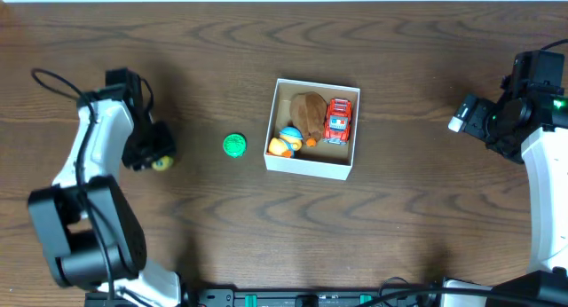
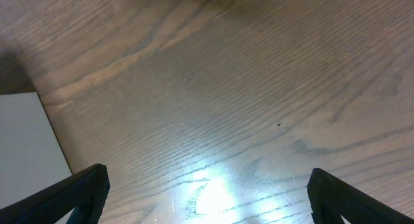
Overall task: Pack container
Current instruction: 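Grasp the yellow lettered ball with the left gripper, then drop the yellow ball into the box and release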
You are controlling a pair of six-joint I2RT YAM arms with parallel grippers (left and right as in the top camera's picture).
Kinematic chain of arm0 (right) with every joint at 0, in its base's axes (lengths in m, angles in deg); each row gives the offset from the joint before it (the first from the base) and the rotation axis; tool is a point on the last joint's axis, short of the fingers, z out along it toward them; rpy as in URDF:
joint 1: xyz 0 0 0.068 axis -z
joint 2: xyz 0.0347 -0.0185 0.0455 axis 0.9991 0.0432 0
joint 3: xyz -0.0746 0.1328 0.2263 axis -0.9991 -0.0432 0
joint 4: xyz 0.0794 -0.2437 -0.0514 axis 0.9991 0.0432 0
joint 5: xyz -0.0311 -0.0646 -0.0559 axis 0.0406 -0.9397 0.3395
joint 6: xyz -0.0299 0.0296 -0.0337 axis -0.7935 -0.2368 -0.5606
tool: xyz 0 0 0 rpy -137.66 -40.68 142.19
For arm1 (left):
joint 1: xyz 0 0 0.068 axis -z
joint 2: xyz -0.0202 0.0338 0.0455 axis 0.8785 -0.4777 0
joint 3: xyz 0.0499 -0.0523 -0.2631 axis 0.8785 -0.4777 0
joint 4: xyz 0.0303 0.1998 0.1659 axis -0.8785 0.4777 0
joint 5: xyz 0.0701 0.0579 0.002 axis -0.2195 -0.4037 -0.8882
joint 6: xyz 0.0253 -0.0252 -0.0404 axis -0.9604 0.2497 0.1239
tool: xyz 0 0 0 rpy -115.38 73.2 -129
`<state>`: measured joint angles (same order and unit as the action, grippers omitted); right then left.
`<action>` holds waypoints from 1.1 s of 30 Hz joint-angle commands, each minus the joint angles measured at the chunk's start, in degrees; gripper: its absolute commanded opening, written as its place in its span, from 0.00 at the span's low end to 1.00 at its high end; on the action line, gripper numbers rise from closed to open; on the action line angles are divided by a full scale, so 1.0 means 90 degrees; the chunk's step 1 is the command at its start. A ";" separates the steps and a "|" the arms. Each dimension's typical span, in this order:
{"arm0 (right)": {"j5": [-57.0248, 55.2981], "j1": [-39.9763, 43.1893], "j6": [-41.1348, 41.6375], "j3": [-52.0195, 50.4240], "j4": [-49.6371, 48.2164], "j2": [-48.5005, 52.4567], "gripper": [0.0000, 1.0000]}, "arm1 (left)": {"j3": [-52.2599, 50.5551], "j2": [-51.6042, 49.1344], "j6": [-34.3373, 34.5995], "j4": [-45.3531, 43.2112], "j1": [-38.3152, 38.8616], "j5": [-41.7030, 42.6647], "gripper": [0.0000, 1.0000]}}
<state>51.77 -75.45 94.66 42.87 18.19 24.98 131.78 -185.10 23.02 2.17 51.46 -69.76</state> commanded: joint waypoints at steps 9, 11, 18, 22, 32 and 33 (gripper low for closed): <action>0.0022 0.0032 -0.0117 -0.0022 -0.0002 0.0034 0.99 | 0.1479 0.1970 -0.0017 -0.0257 0.2659 0.0272 0.20; 0.0024 0.0032 -0.0117 -0.0022 -0.0002 0.0034 0.99 | 0.1477 0.1938 -0.0017 -0.0406 0.3237 0.0272 0.20; 0.0024 0.0032 -0.0117 -0.0022 0.0000 0.0034 0.99 | 0.1477 0.1008 -0.0017 -0.0884 0.4707 0.0272 0.20; 0.0024 0.0032 -0.0117 -0.0022 0.0019 0.0034 0.99 | 0.1477 0.0211 -0.0015 -0.1197 0.5178 0.0272 0.21; 0.0024 0.0027 -0.0117 -0.0022 0.0022 0.0034 0.99 | 0.1477 -0.0974 -0.0015 -0.1360 0.5549 0.0274 0.44; 0.0024 0.0027 -0.0117 -0.0022 0.0022 0.0034 0.99 | 0.1477 -0.0984 -0.0015 -0.1360 0.5549 0.0274 0.52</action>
<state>51.94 -75.34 94.66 42.87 18.43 24.98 145.18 -193.78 22.80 -9.96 101.49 -67.03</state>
